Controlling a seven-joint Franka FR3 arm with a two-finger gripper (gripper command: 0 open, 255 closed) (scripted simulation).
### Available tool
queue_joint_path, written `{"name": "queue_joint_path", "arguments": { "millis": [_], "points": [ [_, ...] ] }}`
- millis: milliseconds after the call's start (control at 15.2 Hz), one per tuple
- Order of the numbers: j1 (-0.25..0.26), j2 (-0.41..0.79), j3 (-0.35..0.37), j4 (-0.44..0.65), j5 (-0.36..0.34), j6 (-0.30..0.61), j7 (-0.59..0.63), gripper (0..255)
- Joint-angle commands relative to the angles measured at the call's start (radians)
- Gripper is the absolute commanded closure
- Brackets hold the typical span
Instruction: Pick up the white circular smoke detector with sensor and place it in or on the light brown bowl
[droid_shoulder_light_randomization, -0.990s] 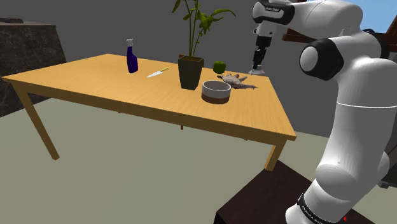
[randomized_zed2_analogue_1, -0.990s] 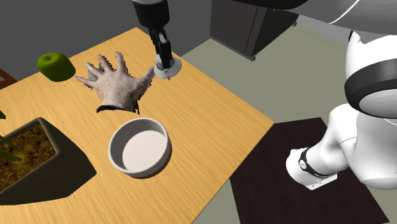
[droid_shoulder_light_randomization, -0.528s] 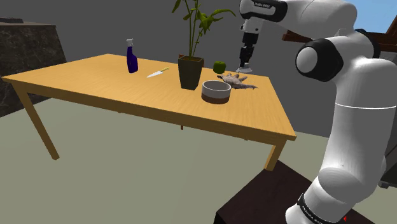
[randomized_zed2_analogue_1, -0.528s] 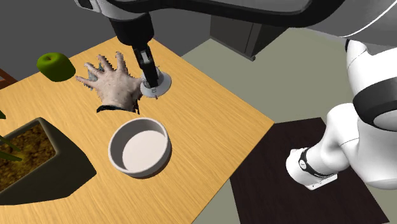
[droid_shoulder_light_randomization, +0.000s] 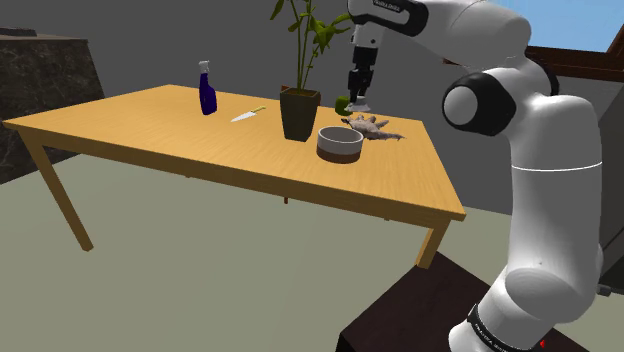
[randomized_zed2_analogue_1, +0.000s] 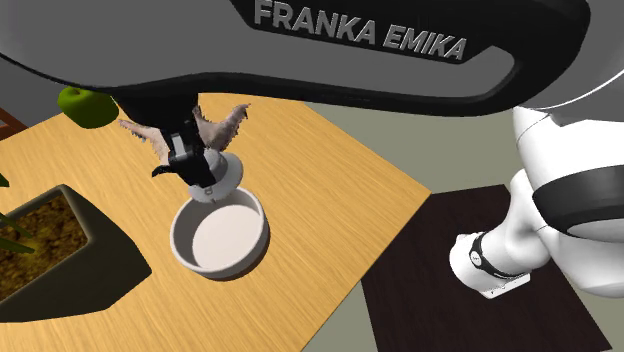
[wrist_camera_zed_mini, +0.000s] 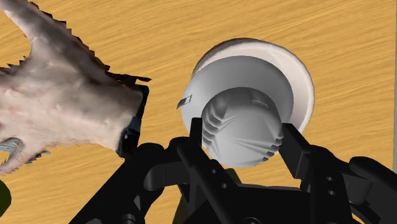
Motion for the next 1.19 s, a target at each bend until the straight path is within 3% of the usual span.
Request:
{"name": "queue_joint_path", "arguments": {
  "millis": [0, 66, 462, 1122],
  "points": [
    [0.016, 0.045, 0.012, 0.081, 0.009, -0.035, 0.041, 255],
    [0.022, 0.093, 0.022, 0.166, 0.019, -0.07, 0.071, 255],
    [0.064, 0.002, 0.015, -0.07, -0.008, 0.074, 0.067, 255],
    [0.095, -0.063, 0.015, -0.308, -0.027, 0.247, 0.066, 255]
  ]
}}
